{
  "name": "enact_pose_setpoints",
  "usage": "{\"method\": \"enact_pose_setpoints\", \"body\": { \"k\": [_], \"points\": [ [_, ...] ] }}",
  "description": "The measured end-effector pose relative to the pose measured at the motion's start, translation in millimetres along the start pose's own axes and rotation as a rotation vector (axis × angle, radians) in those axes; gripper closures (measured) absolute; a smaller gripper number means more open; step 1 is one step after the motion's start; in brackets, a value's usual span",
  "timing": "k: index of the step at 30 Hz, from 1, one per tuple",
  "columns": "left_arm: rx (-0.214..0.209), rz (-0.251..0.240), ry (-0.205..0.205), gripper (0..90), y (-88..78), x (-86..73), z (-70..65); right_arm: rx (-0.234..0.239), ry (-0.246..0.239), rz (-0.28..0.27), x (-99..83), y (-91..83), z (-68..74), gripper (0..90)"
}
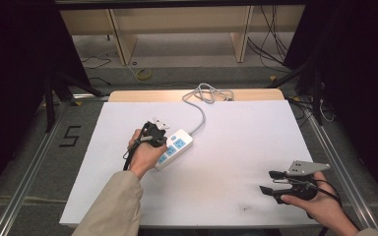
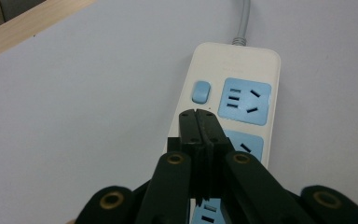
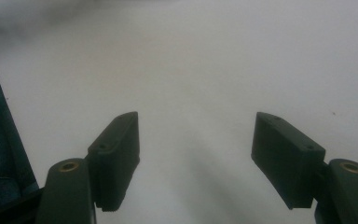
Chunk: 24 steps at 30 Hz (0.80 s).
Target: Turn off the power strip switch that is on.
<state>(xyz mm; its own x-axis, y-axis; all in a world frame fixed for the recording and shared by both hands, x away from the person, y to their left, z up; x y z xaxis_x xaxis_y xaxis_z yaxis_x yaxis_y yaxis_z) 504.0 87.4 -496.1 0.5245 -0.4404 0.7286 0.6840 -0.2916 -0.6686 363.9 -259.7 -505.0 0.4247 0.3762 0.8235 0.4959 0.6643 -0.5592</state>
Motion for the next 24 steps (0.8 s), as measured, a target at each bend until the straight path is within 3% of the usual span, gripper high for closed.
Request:
{"method": "enact_pose_setpoints", "body": {
  "k": [24],
  "points": [
    [-0.013,0.057,-0.013,89.9,19.1,-7.7,6.0,0.0,-0.002,0.001,-0.2,0.1,0.2,32.6]
  ]
}}
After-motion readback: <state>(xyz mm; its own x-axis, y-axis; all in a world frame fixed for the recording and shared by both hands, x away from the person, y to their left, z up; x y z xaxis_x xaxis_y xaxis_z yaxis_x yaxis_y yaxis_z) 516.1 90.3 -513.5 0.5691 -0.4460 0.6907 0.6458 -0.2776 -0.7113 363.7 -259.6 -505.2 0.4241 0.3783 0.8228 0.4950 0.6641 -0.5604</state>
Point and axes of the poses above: each handheld gripper's, and its own axes: y roughly forward along the jaws, x roughly out of its top, z roughly to its left, the point moved 9 cm from there along y, roughly forward along the jaws, and after that the axes turned 5 degrees about -z, right-handed, at the moved point
